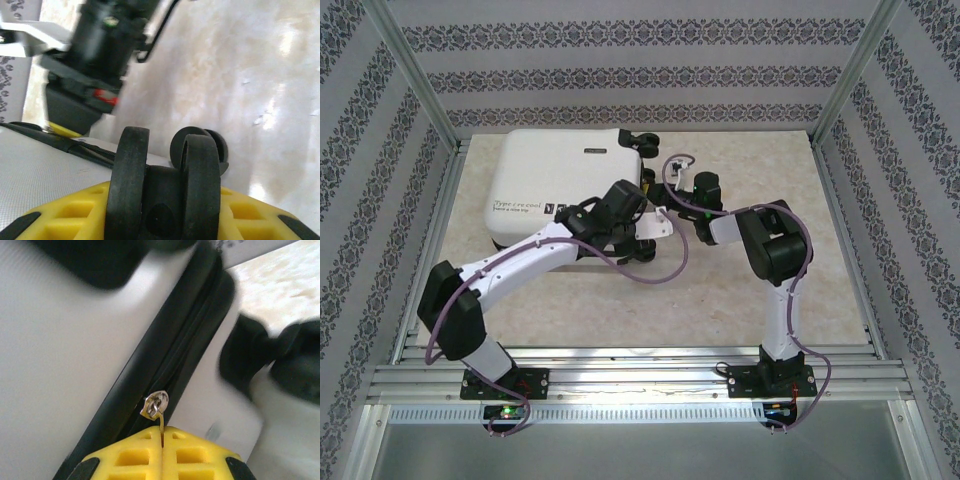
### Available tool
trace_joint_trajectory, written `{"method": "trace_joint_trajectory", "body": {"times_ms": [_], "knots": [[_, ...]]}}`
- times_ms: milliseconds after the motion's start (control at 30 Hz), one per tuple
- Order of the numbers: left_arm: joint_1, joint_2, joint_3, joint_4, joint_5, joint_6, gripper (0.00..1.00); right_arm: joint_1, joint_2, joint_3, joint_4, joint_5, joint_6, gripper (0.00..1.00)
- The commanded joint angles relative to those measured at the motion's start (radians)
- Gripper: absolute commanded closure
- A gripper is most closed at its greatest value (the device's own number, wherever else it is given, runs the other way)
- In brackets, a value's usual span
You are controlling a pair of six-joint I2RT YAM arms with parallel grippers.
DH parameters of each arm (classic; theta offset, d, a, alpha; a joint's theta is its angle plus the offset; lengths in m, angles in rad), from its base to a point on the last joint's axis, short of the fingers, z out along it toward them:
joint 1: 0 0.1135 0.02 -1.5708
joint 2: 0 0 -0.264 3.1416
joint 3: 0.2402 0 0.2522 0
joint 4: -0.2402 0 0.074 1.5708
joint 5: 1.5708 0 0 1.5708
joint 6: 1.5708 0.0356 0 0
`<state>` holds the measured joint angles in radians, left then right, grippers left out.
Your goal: Pack the luggage
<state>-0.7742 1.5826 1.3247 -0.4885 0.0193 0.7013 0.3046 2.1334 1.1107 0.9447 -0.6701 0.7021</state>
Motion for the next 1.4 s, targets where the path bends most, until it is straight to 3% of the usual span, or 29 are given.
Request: {"method": "trace_joint_trajectory", "body": {"times_ms": [0,167,367,467,633,900,1100,1267,1367], "knots": [[-0.034,-0.092,-0.082,0.012,0.109,-0.346,0.98,-0.078,0.025,0.097,-0.014,0.154,0.057,1.0],[-0.034,-0.168,-0.194,0.049,0.093,-0.407,0.98,-0.094,0.009,0.123,-0.068,0.144,0.035,1.0],[-0.02,-0.242,-0.327,0.141,-0.054,-0.453,0.92,-0.108,-0.085,-0.031,-0.03,0.193,0.017,1.0],[0.027,-0.282,-0.406,0.221,-0.07,-0.515,0.81,-0.12,-0.142,-0.131,-0.004,0.218,0.012,1.0],[0.114,-0.333,-0.494,0.318,-0.07,-0.62,0.49,-0.122,-0.229,-0.264,0.012,0.234,-0.007,1.0],[0.219,-0.372,-0.585,0.397,-0.074,-0.733,0.43,-0.121,-0.291,-0.375,0.027,0.216,-0.037,1.0],[0.315,-0.387,-0.613,0.389,-0.135,-0.811,0.42,-0.119,-0.302,-0.355,0.017,0.126,-0.053,1.0],[0.32,-0.443,-0.555,0.275,-0.153,-0.909,0.34,-0.117,-0.291,-0.223,-0.014,0.004,-0.057,0.61],[0.317,-0.495,-0.492,0.165,-0.18,-1.017,0.32,-0.098,-0.292,-0.122,-0.107,-0.053,-0.129,0.42]]}}
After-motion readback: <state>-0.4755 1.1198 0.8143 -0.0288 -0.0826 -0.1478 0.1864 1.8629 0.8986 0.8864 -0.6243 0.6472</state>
